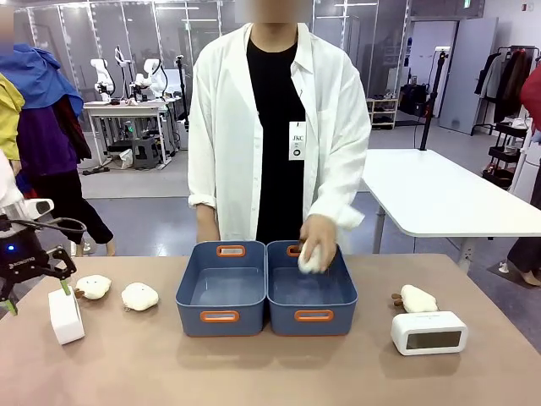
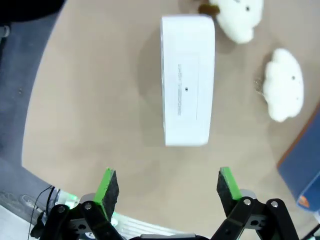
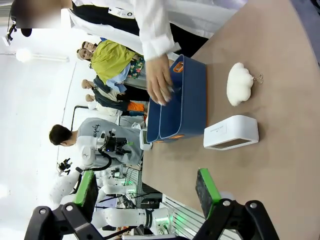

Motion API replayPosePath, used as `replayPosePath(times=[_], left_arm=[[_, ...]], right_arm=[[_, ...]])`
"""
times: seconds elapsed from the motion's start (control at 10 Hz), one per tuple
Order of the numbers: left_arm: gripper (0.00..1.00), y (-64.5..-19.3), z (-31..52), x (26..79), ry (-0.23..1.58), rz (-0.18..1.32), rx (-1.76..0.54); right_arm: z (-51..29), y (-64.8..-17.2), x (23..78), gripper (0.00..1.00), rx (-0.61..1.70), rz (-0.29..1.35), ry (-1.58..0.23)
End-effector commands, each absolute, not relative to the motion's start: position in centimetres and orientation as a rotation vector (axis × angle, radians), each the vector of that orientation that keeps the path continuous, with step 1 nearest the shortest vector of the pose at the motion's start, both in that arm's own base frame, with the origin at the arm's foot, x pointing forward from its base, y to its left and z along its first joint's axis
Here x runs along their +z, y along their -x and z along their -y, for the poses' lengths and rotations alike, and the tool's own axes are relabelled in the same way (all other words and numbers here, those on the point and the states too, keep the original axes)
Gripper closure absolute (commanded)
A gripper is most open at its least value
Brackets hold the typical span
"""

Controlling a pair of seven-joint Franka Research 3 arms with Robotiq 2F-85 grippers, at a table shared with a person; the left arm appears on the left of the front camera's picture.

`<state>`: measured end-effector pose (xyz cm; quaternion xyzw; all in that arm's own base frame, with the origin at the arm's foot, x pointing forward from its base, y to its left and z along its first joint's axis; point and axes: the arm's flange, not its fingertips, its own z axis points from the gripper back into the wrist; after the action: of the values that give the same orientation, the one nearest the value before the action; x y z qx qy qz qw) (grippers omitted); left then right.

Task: Sort the digital clocks into the basket.
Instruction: Pick up the Digital clock from the table and place it into the empty Plastic storage basket.

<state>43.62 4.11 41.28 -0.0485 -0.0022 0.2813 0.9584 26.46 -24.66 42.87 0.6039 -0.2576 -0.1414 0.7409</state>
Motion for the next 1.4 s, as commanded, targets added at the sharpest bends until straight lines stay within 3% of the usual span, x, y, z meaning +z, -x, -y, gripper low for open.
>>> replayPosePath(times=[0.0, 1.1, 1.2, 1.3], left_arm=[[0.0, -46.0, -4.3, 40.2, 0.063, 0.039, 0.63], [0.0, -48.9, -3.9, 33.4, -0.009, 0.053, 0.593], [0.05, -48.9, -3.8, 33.3, -0.007, 0.052, 0.59], [0.59, -48.8, -3.8, 33.1, -0.015, 0.052, 0.591]], right_arm=[[24.7, -26.1, 43.0, 0.0, -0.285, 0.571, -1.315], [24.7, -26.1, 43.0, 0.0, -0.285, 0.571, -1.315], [24.7, -26.1, 43.0, 0.0, -0.285, 0.571, -1.315], [24.7, -26.1, 43.0, 0.0, -0.285, 0.571, -1.315]])
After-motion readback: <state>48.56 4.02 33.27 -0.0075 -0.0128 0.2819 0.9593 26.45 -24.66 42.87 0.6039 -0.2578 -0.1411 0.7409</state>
